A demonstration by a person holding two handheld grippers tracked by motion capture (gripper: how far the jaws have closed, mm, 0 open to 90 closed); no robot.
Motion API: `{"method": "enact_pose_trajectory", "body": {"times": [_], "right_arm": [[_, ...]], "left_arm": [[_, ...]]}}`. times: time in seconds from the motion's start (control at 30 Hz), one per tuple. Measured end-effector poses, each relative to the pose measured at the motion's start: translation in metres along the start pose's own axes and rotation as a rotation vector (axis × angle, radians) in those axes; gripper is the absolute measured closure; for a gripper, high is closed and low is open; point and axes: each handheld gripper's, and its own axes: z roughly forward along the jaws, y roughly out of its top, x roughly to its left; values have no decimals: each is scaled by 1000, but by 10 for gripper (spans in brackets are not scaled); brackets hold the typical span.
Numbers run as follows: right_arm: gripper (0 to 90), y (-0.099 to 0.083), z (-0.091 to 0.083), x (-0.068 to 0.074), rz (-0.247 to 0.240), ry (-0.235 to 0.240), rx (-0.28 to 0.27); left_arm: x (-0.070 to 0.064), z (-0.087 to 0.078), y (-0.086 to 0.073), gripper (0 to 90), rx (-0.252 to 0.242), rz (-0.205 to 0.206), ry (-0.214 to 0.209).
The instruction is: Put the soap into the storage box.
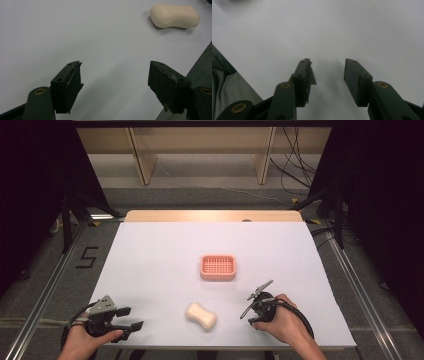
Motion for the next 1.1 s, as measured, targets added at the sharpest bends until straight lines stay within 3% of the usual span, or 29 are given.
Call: {"method": "enact_pose_trajectory", "body": {"times": [0.13,0.17,0.23,0.27,0.3,0.4,0.43,0.47,0.5,0.53,0.7,0.73,0.87,1.0,1.03,1.1], "right_arm": [[630,5,-2,1,-46,5,-19],[640,8,-2,2,-80,14,-14],[652,10,-2,5,-98,20,-8],[663,16,-1,10,-140,25,-7],[666,20,-1,13,-159,29,-11],[681,27,-3,21,-175,29,4],[683,29,-4,22,-184,26,-2],[684,33,-4,25,-190,30,-2],[682,35,-5,28,-181,23,10],[676,36,-5,31,-157,26,19],[659,43,-5,36,-121,58,65],[654,47,-5,38,-117,66,74],[631,54,-3,40,-144,83,75],[610,62,-2,45,-138,100,86],[598,64,-1,44,-172,90,79],[570,68,0,48,-145,103,88]], "left_arm": [[-1,3,2,257,-13,-9,6],[-2,5,2,257,-5,-26,7],[-3,5,2,256,3,-18,4],[-4,7,2,256,-5,-22,-1],[-4,5,1,256,12,8,1],[-4,3,-2,256,2,9,0],[-5,1,-3,255,-7,-14,2],[-4,-1,-4,255,-8,2,6],[-2,-3,-4,255,10,9,20],[-4,-3,-4,254,-6,-17,9],[-3,-2,-3,253,-11,6,11],[-4,-1,-3,252,-1,-15,2],[-1,-1,-2,251,13,15,6],[-2,0,-3,251,2,-3,2],[-2,0,-3,251,-3,-3,4],[-2,0,-3,251,-4,-3,3]]}}
